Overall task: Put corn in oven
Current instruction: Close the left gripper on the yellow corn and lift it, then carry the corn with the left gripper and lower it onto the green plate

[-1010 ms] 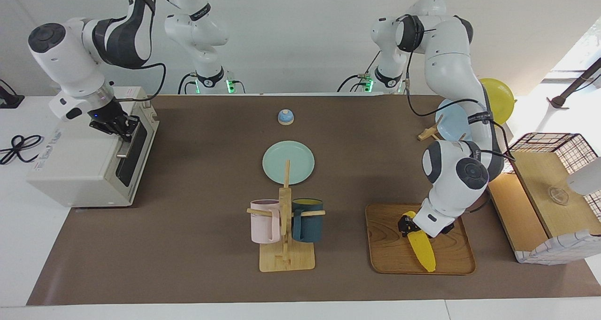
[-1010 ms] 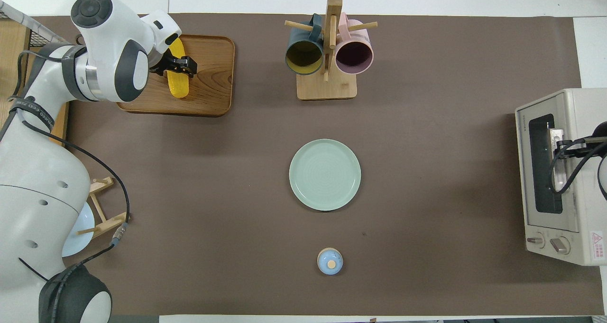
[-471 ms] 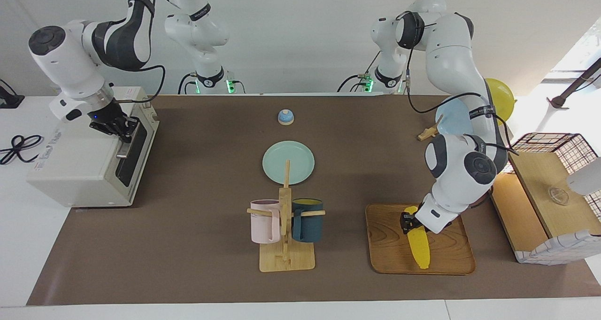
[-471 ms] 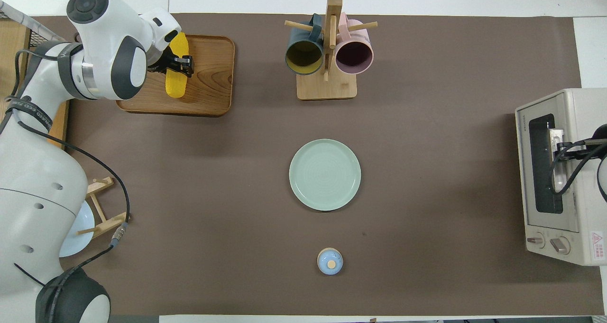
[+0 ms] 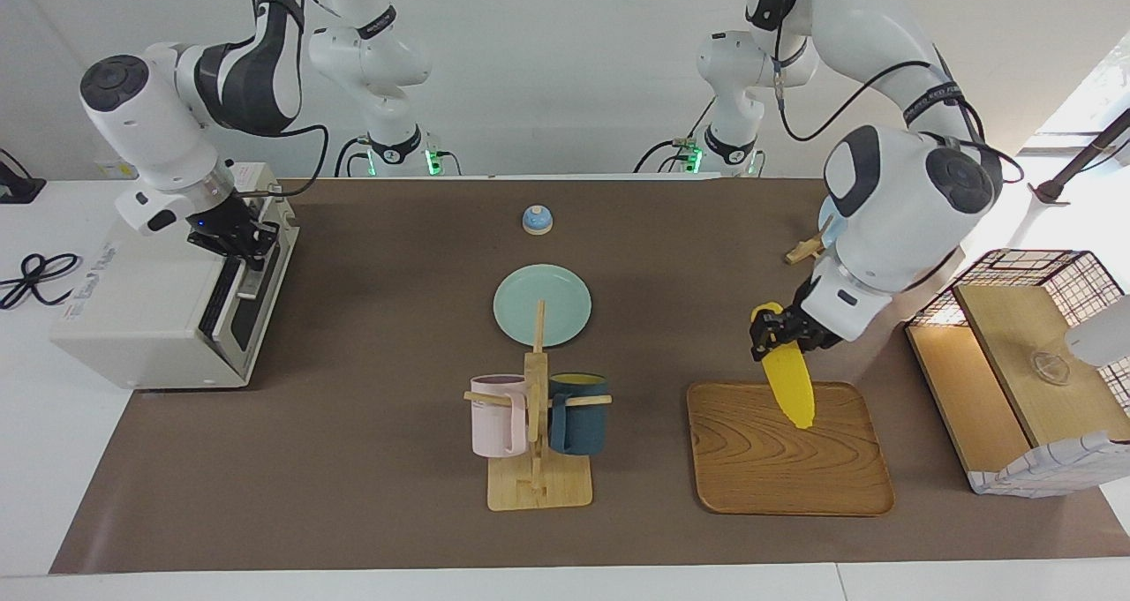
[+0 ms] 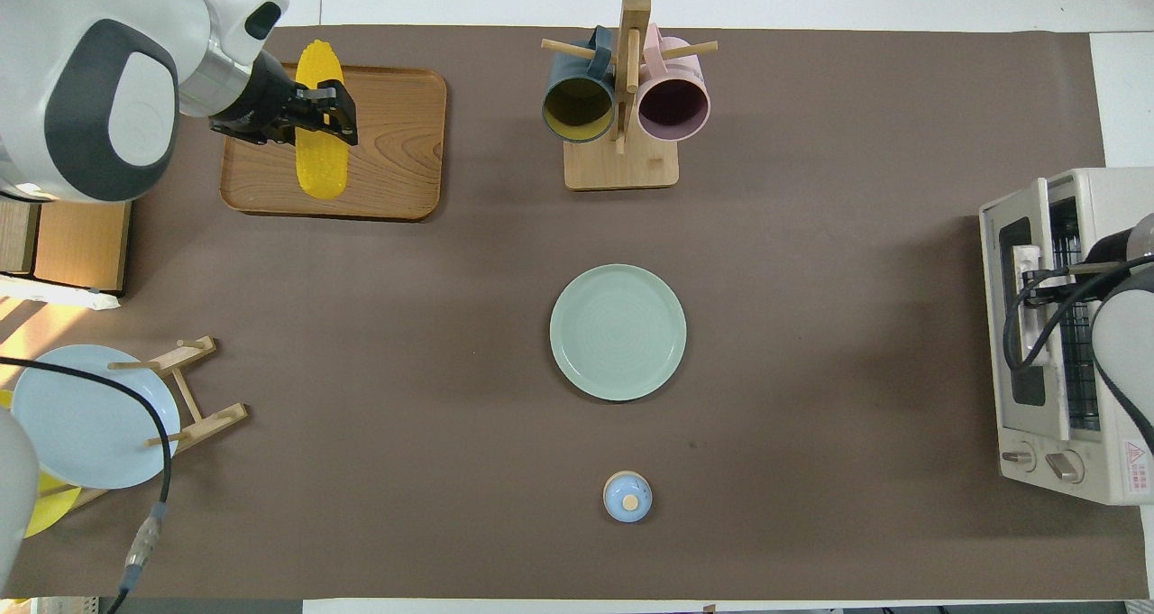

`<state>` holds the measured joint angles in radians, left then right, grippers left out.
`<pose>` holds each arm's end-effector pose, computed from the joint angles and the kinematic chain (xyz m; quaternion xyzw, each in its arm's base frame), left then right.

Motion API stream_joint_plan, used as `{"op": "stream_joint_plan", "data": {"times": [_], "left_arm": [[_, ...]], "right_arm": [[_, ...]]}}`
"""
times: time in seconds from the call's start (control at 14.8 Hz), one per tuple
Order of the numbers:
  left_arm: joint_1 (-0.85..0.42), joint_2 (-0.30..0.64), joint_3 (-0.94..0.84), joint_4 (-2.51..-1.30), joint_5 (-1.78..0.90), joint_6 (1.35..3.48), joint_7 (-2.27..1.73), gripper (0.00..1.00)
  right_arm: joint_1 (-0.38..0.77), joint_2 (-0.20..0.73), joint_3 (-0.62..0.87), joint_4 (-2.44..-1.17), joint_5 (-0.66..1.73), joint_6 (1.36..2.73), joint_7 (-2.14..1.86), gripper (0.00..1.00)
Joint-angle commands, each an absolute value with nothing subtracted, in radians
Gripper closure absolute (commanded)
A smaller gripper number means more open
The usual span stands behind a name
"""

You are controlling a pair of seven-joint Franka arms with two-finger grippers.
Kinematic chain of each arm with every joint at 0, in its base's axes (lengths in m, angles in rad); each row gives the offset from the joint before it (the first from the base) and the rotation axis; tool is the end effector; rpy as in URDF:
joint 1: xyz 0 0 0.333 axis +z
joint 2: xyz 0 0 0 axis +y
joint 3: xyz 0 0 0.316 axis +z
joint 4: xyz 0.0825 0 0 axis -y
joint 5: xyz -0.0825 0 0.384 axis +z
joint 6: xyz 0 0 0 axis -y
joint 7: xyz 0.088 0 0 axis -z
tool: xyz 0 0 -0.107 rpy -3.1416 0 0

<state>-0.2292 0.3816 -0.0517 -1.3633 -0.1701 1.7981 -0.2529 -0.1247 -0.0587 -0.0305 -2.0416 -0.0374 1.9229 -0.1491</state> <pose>0.6515 -0.1967 0.5099 0.9953 0.0051 0.0013 0.0965 0.5234 -0.0847 0.4630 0.9994 0.0040 -0.0321 0.0117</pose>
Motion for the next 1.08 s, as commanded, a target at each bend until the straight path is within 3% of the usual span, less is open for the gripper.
{"op": "stream_joint_plan", "data": {"times": [0.0,0.2,0.4,0.61,1.01], "left_arm": [[-0.343,0.232,-0.035,-1.566,-0.184,1.828,-0.394,1.00],[-0.452,0.177,-0.037,-1.669,-0.184,1.886,-0.509,1.00],[-0.538,0.117,-0.038,-1.831,-0.184,2.073,-0.586,1.00],[-0.664,0.135,-0.037,-1.894,-0.184,2.204,-0.698,1.00],[-0.790,0.262,-0.032,-1.930,-0.170,2.379,-0.767,1.00]], "right_arm": [[-0.086,-0.064,-0.026,-2.086,-0.026,1.968,-0.097,1.00],[-0.058,-0.060,-0.026,-2.150,-0.021,2.069,-0.087,1.00],[-0.049,-0.040,-0.026,-2.184,-0.003,2.114,-0.087,1.00],[-0.052,-0.040,-0.026,-2.184,-0.003,2.111,-0.092,1.00],[-0.043,0.015,-0.015,-1.924,-0.017,1.856,-0.087,1.00]]}}
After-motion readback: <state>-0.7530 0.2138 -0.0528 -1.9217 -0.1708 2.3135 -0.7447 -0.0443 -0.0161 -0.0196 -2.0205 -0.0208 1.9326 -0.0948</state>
